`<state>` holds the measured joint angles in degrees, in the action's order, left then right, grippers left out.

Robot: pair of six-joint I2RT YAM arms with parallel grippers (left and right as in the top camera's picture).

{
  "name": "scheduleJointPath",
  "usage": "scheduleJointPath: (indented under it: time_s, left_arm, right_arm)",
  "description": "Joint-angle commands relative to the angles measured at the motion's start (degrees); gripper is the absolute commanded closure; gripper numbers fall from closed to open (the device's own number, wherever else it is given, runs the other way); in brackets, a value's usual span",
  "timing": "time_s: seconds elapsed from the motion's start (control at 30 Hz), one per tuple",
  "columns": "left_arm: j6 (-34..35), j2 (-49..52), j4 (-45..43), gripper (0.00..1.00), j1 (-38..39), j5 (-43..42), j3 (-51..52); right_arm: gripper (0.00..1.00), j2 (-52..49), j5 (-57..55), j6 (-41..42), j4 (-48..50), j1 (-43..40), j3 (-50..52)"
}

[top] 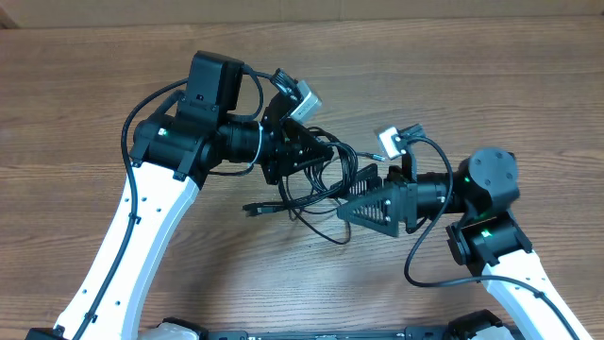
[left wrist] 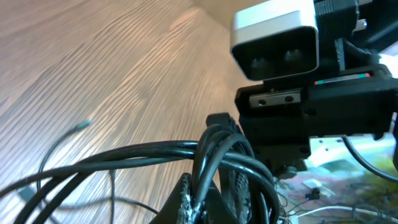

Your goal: Untangle cables

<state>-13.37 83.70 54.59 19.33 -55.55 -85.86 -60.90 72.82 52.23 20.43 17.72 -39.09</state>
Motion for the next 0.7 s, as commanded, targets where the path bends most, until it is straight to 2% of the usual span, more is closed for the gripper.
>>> scheduleJointPath:
  time_s: [0.0,0.23,0.47,0.67]
  left_arm:
    - [5.03,-0.46,2.29,0.96,-0.57,6.14,-0.59]
    - [5.84,-0.46,7.15,0.96,-0.57,14.08,-0.59]
    - [13.49,-0.46,8.09,0.96,-0.55,22.25,-0.59]
    - [13.4,-0.46,7.93,0.96,0.96,22.53,-0.59]
  right_arm:
    - [0.0,-0.7,-5.79,-1.79,-2.08,0.22,-0.5]
    - [0.0,-0.74,-14.23,-3.54,-4.15,0.22,-0.5]
    - [0.0,-0.74,-19.21,-9.09,-8.76,0.28,-0.5]
    - [0.0,-0.74,-18.23,-9.31,-7.65,0.31,-0.5]
